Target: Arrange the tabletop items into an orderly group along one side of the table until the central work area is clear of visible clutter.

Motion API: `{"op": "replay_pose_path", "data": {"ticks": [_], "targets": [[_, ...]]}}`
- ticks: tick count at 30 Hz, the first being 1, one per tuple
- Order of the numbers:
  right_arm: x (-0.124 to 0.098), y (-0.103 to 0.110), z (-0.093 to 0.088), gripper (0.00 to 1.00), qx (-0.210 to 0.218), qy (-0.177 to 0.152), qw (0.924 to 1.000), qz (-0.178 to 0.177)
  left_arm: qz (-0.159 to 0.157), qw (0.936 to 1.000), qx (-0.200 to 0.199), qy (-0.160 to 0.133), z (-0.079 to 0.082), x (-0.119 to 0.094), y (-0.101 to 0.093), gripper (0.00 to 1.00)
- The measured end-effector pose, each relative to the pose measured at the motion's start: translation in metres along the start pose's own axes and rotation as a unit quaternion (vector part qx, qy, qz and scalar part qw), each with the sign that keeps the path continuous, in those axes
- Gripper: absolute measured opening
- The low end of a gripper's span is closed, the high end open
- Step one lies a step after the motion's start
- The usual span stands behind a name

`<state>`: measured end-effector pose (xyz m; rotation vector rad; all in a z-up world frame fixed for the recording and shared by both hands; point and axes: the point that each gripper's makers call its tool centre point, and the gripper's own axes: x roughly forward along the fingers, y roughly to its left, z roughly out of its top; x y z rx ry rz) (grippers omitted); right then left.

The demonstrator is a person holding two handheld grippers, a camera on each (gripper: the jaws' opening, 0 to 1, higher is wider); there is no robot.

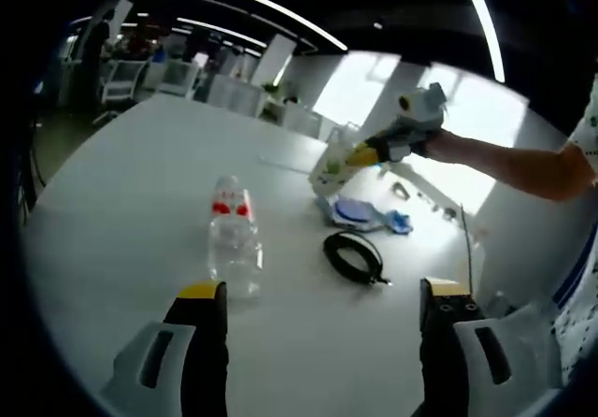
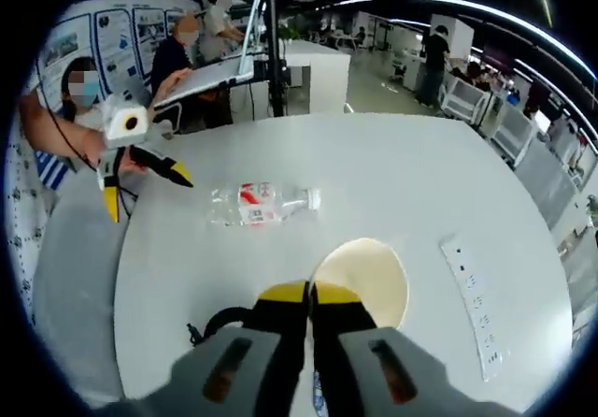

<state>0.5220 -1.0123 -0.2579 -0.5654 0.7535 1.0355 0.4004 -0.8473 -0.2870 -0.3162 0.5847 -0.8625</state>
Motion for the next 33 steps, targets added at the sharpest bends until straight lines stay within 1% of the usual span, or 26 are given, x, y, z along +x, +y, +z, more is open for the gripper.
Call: {"op": "replay_pose_path", "data": {"ticks": [3,6,8,12,13,15,22,33], "targets": [[0.010,0.001,-0.011,0.00,-0.029,0.029,0.9991,0.007,0.001,1.0000,-0.001,0.000,-0.001,0.000,0.001,0.81],[0.017,0.003,-0.013,0.00,-0.030,0.035,0.9988,0.019,0.002,1.0000,-0.003,0.002,-0.003,0.001,0.002,0.81],[0.019,-0.001,-0.016,0.00,-0.046,0.044,0.9979,0.013,0.002,1.0000,-0.003,0.002,-0.002,0.001,0.002,0.81],[0.024,-0.003,-0.019,0.00,-0.056,0.055,0.9968,0.017,0.004,1.0000,-0.006,0.000,-0.003,0.001,0.004,0.80],[0.025,-0.002,-0.021,0.00,-0.065,0.062,0.9957,0.021,0.005,1.0000,-0.006,0.001,-0.003,0.001,0.004,0.80],[0.027,-0.003,-0.023,0.00,-0.075,0.067,0.9947,0.020,0.006,1.0000,-0.007,0.002,-0.004,0.001,0.005,0.80],[0.032,-0.002,-0.030,0.00,-0.085,0.085,0.9924,0.028,0.006,0.9999,-0.009,0.002,-0.005,0.003,0.006,0.80],[0.038,-0.002,-0.039,0.00,-0.096,0.099,0.9900,0.030,0.008,0.9999,-0.010,0.003,-0.007,0.002,0.008,0.80]]}}
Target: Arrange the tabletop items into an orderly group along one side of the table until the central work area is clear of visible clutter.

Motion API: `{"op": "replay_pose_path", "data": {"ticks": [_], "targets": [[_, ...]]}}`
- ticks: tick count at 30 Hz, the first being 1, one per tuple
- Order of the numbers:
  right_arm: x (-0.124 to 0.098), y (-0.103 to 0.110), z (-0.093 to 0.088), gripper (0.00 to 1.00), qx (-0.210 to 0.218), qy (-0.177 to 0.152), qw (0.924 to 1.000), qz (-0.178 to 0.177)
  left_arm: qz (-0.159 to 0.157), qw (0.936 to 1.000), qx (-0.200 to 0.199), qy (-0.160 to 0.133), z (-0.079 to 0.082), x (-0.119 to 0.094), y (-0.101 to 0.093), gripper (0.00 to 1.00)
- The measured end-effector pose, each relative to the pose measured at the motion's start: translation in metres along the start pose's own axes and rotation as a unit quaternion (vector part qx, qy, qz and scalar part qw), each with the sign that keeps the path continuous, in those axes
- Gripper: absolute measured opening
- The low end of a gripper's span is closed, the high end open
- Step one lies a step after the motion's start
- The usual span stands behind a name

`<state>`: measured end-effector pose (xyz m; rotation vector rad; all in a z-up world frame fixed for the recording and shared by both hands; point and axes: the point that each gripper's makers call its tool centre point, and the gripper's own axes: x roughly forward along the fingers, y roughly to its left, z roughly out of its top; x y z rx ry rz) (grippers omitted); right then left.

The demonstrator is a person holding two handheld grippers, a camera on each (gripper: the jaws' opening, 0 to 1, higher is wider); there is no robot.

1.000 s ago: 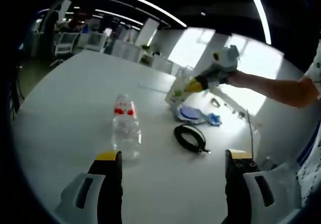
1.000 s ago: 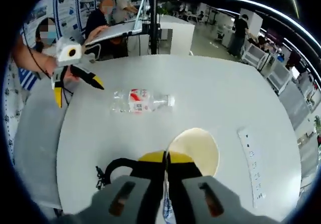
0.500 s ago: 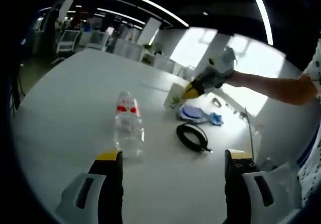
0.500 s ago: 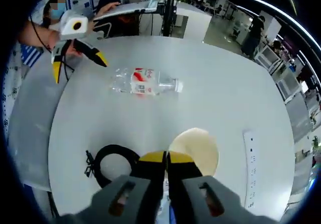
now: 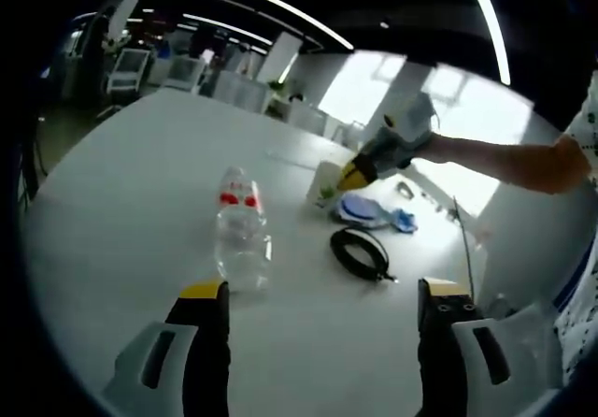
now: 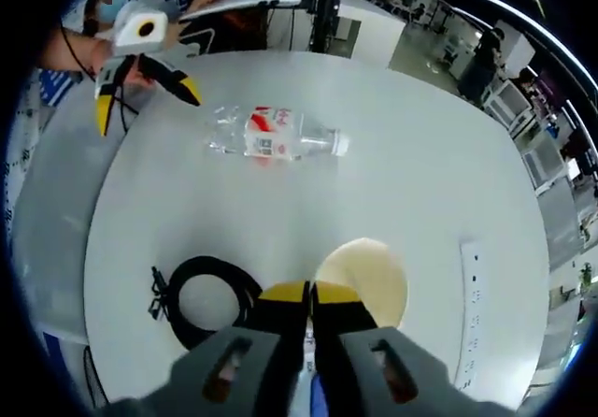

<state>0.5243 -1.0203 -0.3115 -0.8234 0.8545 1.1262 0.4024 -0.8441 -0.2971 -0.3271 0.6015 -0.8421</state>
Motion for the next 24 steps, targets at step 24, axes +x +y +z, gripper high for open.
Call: {"op": "replay_pose_path", "data": {"ticks": [24], "targets": [[0.0052,0.0027,0.0024,0.03,-0.001,-0.001,1.0000,0.004,0.004,1.0000,-0.005,-0.002,-0.0037,-0.0033,0.0024,0.79]]}}
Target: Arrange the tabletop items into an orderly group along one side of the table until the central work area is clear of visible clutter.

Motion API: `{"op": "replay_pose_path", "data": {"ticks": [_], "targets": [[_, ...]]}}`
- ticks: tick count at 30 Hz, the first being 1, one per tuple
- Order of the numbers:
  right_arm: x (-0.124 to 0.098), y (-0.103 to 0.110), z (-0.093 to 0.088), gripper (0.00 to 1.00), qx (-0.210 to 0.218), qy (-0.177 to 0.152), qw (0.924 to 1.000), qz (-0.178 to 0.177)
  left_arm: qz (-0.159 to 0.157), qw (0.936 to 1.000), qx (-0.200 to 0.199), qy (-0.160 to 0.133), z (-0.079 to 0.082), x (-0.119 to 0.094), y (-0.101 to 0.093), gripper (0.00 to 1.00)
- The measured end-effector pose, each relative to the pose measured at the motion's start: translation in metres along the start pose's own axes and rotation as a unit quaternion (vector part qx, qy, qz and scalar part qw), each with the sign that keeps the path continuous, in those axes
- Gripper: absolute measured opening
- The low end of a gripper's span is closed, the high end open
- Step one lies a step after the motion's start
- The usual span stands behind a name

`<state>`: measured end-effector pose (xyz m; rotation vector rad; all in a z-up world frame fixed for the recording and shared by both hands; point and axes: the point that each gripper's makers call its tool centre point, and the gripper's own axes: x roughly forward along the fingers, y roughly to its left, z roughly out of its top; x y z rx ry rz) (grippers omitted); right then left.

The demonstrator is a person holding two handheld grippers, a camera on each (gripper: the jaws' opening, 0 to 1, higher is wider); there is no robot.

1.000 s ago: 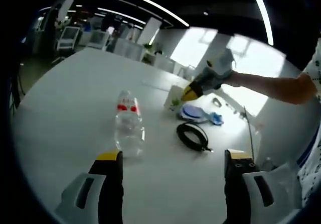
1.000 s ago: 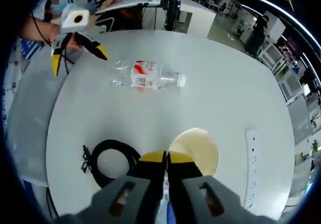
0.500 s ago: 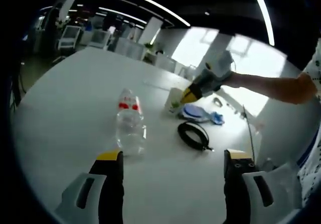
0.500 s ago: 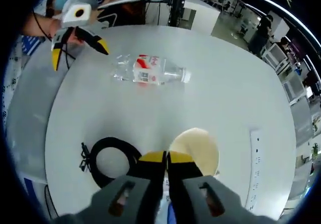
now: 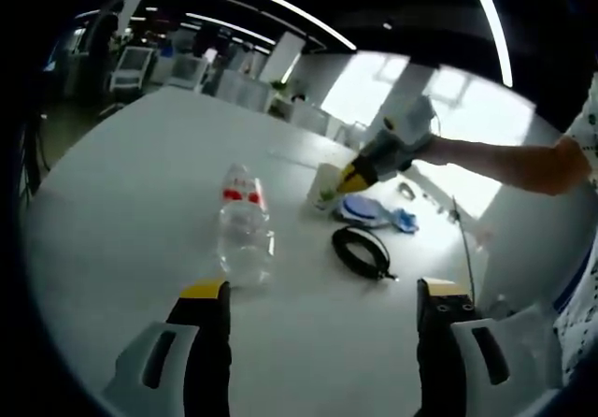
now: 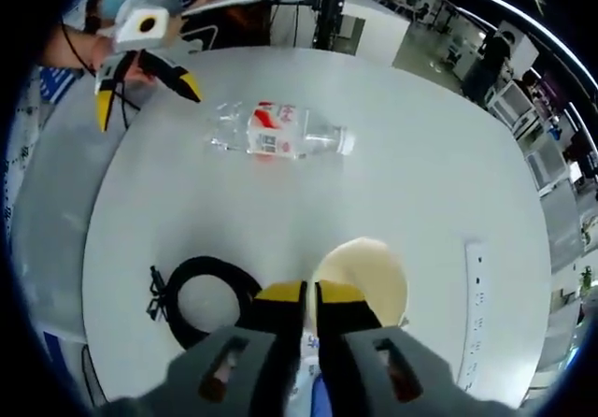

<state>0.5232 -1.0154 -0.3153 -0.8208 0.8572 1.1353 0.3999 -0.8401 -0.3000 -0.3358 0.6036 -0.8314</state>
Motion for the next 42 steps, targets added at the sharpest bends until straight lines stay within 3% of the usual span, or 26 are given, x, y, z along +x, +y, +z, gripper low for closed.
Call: {"op": "replay_pose_path", "data": {"ticks": [18,32,42], "targets": [[-0.008,-0.002,0.005,0.19,0.011,-0.012,0.9998,-0.012,-0.003,1.0000,0.002,-0.002,0.003,0.000,-0.004,0.79],[-0.027,-0.003,0.013,0.29,0.057,-0.055,0.9965,-0.027,-0.006,0.9999,0.010,0.002,0.005,-0.003,-0.006,0.79],[-0.036,0.002,0.019,0.30,0.080,-0.076,0.9932,-0.036,-0.010,0.9998,0.018,0.002,0.010,-0.005,-0.011,0.79]]}}
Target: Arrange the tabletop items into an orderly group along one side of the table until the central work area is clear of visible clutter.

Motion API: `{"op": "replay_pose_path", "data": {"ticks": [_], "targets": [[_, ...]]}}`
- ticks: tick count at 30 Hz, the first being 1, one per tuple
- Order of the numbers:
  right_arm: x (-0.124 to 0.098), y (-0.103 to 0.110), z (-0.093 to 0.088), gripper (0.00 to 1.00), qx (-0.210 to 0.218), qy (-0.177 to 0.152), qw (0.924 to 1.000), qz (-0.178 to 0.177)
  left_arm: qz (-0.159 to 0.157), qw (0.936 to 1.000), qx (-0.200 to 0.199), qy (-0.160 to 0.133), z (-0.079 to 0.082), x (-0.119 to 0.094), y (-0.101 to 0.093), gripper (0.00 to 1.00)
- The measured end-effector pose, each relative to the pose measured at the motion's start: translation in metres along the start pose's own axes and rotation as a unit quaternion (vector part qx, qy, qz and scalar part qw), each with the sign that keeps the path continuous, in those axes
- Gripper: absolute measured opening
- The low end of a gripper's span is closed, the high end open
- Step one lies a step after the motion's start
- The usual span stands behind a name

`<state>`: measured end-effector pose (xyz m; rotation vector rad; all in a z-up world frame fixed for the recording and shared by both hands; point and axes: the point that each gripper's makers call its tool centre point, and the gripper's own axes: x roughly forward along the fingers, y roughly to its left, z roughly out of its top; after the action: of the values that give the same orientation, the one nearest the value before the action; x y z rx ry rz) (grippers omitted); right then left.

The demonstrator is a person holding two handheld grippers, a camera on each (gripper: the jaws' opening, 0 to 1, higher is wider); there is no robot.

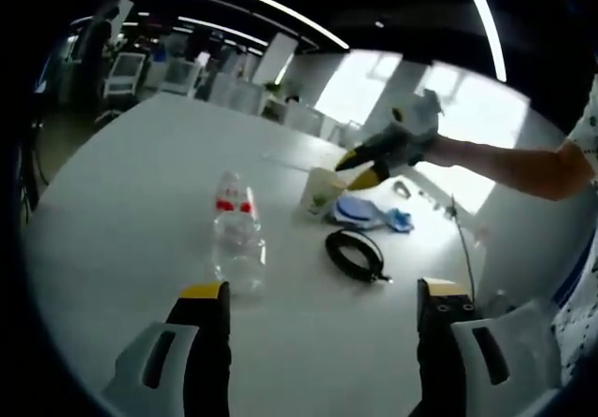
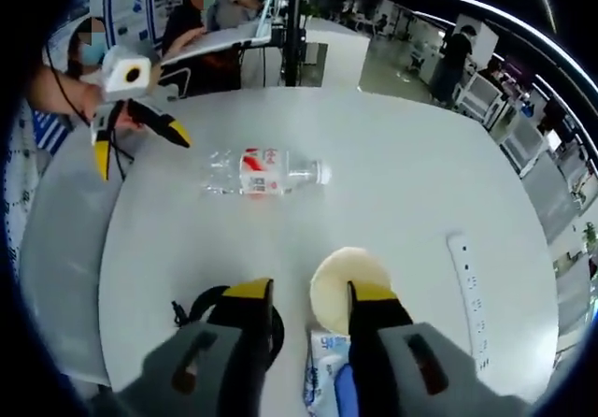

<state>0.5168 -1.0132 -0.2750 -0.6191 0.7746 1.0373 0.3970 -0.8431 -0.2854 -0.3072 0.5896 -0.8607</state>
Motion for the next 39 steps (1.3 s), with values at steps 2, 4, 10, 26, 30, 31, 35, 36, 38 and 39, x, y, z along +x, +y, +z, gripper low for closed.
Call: {"op": "replay_pose_path", "data": {"ticks": [2,4,10,26,30,31,35,36,38,39], "targets": [[-0.002,0.001,0.004,0.30,0.007,-0.008,0.9999,-0.002,-0.001,1.0000,0.001,0.000,0.001,0.000,0.000,0.79],[-0.005,0.002,0.009,0.30,0.013,-0.017,0.9998,-0.003,-0.001,1.0000,0.002,-0.002,0.003,-0.001,-0.001,0.79],[-0.014,0.003,0.028,0.32,0.045,-0.060,0.9971,-0.010,-0.003,1.0000,0.007,-0.004,0.006,-0.002,-0.003,0.78],[-0.021,0.021,0.066,0.34,0.112,-0.132,0.9848,-0.007,-0.011,0.9997,0.021,-0.009,0.015,-0.006,-0.011,0.79],[-0.022,0.026,0.074,0.34,0.127,-0.146,0.9812,-0.007,-0.012,0.9996,0.024,-0.010,0.017,-0.007,-0.012,0.79],[-0.023,0.028,0.077,0.34,0.132,-0.149,0.9800,-0.006,-0.012,0.9996,0.024,-0.011,0.017,-0.008,-0.012,0.79],[-0.021,0.033,0.082,0.34,0.140,-0.150,0.9788,-0.007,-0.013,0.9995,0.026,-0.012,0.019,-0.008,-0.013,0.79],[-0.020,0.035,0.082,0.34,0.143,-0.150,0.9782,-0.007,-0.014,0.9995,0.027,-0.012,0.019,-0.008,-0.014,0.79],[-0.019,0.038,0.086,0.34,0.153,-0.154,0.9762,-0.006,-0.016,0.9994,0.028,-0.012,0.019,-0.008,-0.015,0.79],[-0.018,0.038,0.087,0.34,0.157,-0.157,0.9751,-0.007,-0.016,0.9994,0.028,-0.013,0.019,-0.009,-0.015,0.79]]}}
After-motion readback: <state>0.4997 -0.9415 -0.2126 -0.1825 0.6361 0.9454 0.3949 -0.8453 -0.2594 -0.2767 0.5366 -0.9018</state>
